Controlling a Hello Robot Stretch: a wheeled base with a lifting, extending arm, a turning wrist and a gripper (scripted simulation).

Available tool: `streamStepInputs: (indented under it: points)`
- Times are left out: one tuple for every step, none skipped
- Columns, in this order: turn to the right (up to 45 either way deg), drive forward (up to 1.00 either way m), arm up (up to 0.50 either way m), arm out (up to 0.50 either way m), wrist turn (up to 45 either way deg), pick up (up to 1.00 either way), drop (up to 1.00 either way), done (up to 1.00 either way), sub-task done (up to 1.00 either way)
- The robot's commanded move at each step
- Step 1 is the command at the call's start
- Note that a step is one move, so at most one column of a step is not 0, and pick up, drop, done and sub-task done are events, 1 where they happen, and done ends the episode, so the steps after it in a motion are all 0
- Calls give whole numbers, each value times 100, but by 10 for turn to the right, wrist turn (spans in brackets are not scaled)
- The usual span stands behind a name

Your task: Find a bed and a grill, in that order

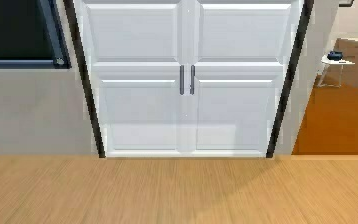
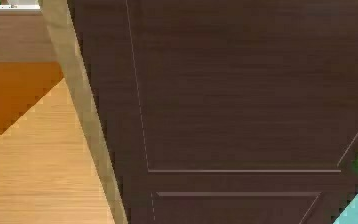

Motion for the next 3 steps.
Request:
streamStepInputs:
  points:
    - [0,35,0,0,0,0,0,0,0]
    - [420,0,0,0,0,0,0,0,0]
    - [0,55,0,0,0,0,0,0,0]
